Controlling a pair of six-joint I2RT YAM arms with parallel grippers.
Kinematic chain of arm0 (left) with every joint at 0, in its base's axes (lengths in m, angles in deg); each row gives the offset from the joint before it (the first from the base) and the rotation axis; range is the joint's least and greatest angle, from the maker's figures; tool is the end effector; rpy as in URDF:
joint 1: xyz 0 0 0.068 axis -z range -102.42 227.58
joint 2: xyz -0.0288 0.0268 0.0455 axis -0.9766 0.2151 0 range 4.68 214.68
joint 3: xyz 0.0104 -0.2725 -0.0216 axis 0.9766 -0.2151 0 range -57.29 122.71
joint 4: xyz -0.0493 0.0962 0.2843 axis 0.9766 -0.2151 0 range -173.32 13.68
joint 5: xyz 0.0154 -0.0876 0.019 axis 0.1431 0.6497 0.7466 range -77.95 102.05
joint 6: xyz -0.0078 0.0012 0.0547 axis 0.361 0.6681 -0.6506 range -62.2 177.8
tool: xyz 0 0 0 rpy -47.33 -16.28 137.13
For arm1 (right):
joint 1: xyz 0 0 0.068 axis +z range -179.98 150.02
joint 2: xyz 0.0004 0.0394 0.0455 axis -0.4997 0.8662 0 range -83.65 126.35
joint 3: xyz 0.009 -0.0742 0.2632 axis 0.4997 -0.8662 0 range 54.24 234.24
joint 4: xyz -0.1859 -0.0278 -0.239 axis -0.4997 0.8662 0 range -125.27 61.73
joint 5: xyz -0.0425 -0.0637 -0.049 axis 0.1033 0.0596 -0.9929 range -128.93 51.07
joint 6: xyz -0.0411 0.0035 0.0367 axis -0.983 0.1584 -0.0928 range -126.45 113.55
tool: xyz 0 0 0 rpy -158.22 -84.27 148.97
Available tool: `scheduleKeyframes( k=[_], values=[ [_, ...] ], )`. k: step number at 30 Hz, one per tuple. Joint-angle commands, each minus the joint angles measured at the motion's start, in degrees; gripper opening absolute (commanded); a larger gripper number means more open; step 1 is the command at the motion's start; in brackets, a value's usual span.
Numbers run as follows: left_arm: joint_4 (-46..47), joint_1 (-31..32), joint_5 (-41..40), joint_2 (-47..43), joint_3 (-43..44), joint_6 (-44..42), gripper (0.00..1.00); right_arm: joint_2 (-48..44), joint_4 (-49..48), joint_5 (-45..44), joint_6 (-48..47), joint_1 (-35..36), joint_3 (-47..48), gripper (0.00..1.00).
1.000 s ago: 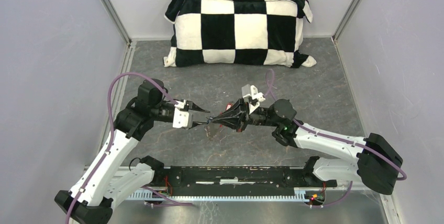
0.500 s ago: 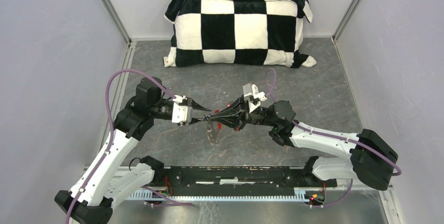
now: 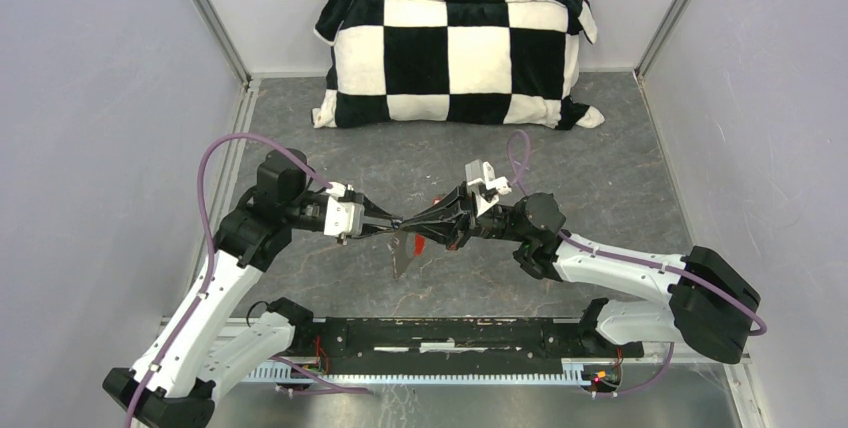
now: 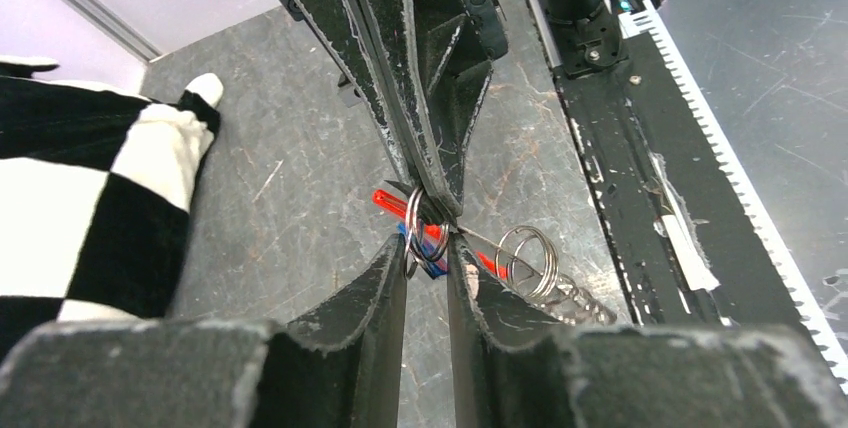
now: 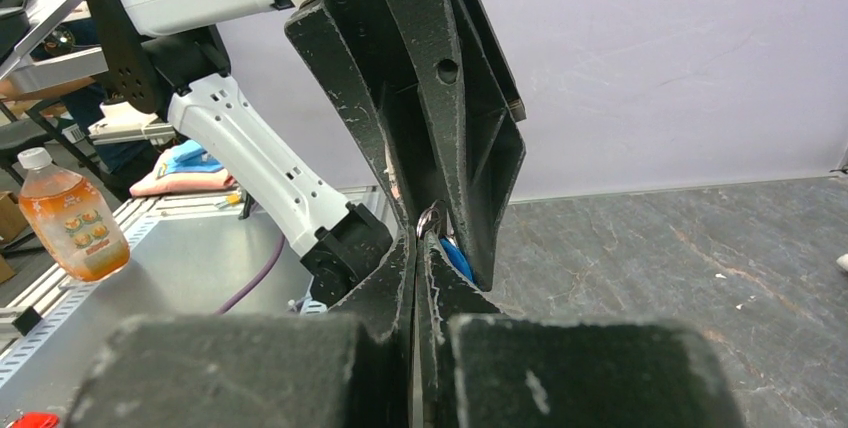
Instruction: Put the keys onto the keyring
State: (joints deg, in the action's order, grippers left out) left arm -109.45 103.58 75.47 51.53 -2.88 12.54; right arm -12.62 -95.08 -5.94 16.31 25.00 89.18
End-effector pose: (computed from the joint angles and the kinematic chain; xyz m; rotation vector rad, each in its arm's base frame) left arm 0.1656 -0.1181 0.3652 1.5502 1.0105 -0.8686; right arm 0.1556 0.2576 0.2840 -0.8934 1.0456 1.4928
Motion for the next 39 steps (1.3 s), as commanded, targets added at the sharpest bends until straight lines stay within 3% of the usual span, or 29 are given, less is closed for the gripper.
scheduleKeyframes(
  k=[1, 8, 15, 18, 20, 24, 27, 34, 39],
  values=[
    [-3.6, 0.1, 4.4, 0.6, 1.8, -1.5, 0.3, 0.0, -0.2, 0.1, -1.1, 0.4, 0.5, 0.0],
    [-5.5, 0.1, 4.5, 0.7, 1.9, -3.4, 0.29, 0.1, 1.0, 0.8, -1.5, 0.4, 0.9, 0.0],
    [-5.5, 0.1, 3.8, 1.1, 2.1, -3.6, 0.18, 0.1, 5.3, 1.6, -3.5, 0.5, 2.0, 0.0],
    [-5.5, 0.1, 3.7, 0.8, 1.7, -3.9, 0.04, 0.1, 6.5, 2.3, -3.9, 0.6, 2.4, 0.0],
    [-5.5, 0.1, 3.1, 0.8, 1.4, -3.9, 0.02, 0.0, 8.8, 2.8, -4.8, 0.6, 3.4, 0.04],
    [-5.5, 0.1, 0.3, 0.5, 1.0, -4.3, 0.02, -2.5, 21.4, 2.5, -11.2, 0.5, 7.3, 0.27],
    [-5.5, 0.1, -1.6, 0.5, 0.9, -4.7, 0.02, -3.8, 35.0, 2.6, -18.4, 0.2, 12.4, 0.38],
    [-5.5, 0.1, -3.2, 1.0, 1.0, -4.1, 0.02, 0.5, 63.2, 4.5, -31.7, -0.2, 26.9, 0.41],
    [-5.6, 0.1, -3.5, 0.8, 0.9, -3.7, 0.02, 2.2, 71.1, 3.6, -36.6, -0.6, 32.6, 0.35]
  ],
)
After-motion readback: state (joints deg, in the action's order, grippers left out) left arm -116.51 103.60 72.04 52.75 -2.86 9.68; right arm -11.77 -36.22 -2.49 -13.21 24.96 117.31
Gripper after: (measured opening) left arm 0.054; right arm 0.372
